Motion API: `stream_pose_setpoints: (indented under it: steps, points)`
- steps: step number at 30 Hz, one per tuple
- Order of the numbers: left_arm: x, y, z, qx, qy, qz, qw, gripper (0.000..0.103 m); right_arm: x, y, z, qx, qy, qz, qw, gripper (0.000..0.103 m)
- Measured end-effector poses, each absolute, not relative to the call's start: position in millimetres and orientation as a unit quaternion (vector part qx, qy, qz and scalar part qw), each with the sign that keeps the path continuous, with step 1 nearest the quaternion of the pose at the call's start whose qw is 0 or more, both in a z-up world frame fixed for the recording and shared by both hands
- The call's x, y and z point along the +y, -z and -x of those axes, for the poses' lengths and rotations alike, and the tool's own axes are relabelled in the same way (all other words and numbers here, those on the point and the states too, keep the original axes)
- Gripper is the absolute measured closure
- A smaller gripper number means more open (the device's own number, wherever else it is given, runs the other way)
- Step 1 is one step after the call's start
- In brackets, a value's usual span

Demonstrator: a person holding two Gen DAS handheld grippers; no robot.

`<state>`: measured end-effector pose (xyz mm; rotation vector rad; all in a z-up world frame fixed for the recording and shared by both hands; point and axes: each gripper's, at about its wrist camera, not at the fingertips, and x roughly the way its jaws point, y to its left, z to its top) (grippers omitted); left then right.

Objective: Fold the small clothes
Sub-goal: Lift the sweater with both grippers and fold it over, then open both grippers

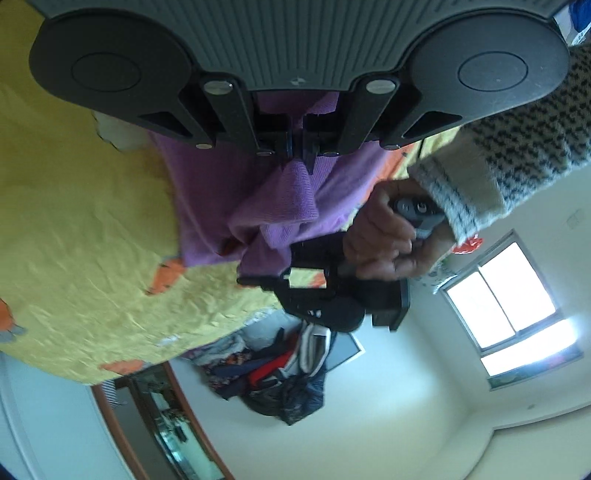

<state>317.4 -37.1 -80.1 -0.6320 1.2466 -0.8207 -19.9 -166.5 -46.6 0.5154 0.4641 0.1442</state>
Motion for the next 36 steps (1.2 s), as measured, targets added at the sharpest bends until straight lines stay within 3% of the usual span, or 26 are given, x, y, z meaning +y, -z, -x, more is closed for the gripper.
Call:
stream_pose_setpoints:
  steps: [8, 19, 21, 22, 23, 25, 26, 27, 29, 31, 33, 36]
  points:
    - [-59, 89, -305, 0.566, 0.372, 0.249, 0.692, 0.098, -173, 78, 38, 0.267, -0.047, -0.27, 0.924, 0.098]
    - [-108, 95, -310, 0.565, 0.379, 0.261, 0.685, 0.103, -177, 64, 55, 0.266, -0.023, -0.246, 0.932, 0.098]
    - [-121, 96, -310, 0.566, 0.378, 0.243, 0.691, 0.103, -175, 72, 50, 0.306, -0.032, -0.243, 0.92, 0.093]
    - [-126, 99, -311, 0.575, 0.373, 0.24, 0.687, 0.103, -178, 75, 52, 0.314, -0.03, -0.252, 0.915, 0.088]
    - [-127, 101, -312, 0.579, 0.371, 0.245, 0.683, 0.103, -181, 75, 54, 0.318, -0.032, -0.26, 0.911, 0.075]
    - [-118, 92, -311, 0.567, 0.372, 0.253, 0.69, 0.103, -190, 65, 56, 0.301, -0.046, -0.27, 0.914, 0.036]
    - [-110, 84, -310, 0.558, 0.378, 0.254, 0.694, 0.103, -196, 60, 56, 0.287, -0.043, -0.273, 0.917, 0.004]
    - [-98, 75, -308, 0.551, 0.385, 0.251, 0.696, 0.098, -202, 56, 56, 0.271, -0.045, -0.278, 0.921, 0.0]
    - [-70, 53, -299, 0.53, 0.389, 0.24, 0.714, 0.072, -213, 53, 47, 0.257, -0.071, -0.292, 0.918, 0.001]
    - [-37, 33, -283, 0.514, 0.384, 0.208, 0.739, 0.023, -220, 55, 38, 0.26, -0.096, -0.308, 0.91, 0.01]
    - [-4, 19, -259, 0.494, 0.38, 0.17, 0.763, 0.016, -222, 58, 32, 0.268, -0.117, -0.314, 0.903, 0.038]
    - [36, 12, -221, 0.486, 0.379, 0.121, 0.778, 0.011, -223, 60, 26, 0.281, -0.122, -0.294, 0.905, 0.038]
